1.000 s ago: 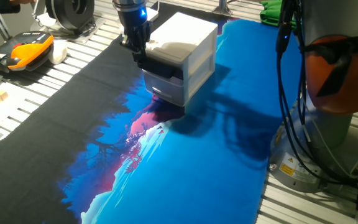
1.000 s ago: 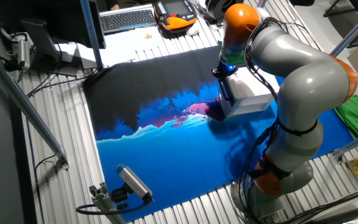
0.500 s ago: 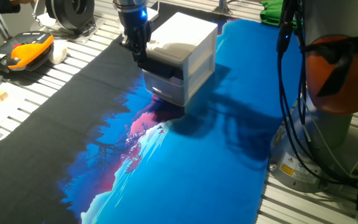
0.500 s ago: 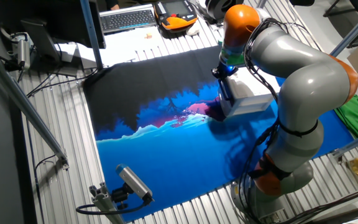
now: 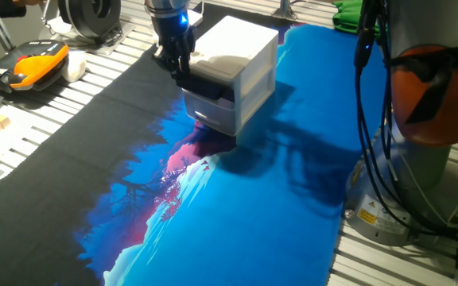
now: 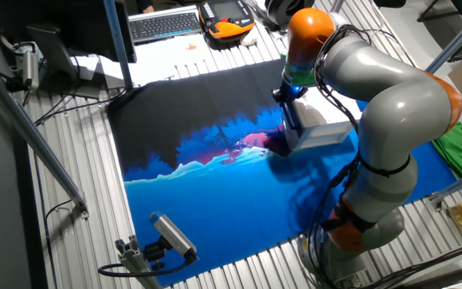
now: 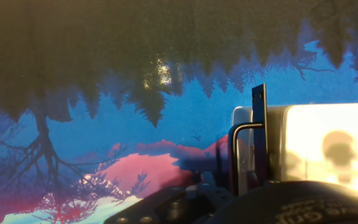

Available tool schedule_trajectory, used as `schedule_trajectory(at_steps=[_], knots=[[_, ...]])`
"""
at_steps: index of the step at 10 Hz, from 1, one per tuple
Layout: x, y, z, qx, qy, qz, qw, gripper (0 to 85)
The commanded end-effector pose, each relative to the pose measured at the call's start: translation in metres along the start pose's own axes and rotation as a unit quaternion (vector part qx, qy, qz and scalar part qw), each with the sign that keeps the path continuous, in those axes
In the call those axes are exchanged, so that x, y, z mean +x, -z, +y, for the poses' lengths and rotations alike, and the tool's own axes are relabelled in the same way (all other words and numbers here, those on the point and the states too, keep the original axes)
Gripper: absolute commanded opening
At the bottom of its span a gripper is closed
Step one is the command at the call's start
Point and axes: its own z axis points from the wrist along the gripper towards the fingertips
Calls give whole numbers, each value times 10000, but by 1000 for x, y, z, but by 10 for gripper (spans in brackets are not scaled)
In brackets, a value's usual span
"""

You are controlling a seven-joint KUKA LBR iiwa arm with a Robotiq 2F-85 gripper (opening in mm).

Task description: Grasp the handle and open the drawer

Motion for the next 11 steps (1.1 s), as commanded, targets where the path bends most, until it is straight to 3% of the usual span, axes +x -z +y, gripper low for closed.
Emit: schedule_trajectory(at_steps=[1, 5, 6, 11], knots=[[0, -3, 1, 1, 1, 1, 10000, 170], [-1, -9, -1, 24, -39, -17, 10000, 170], [-1, -9, -1, 32, -54, -11, 10000, 340], [-1, -12, -1, 16, -24, -24, 10000, 340]])
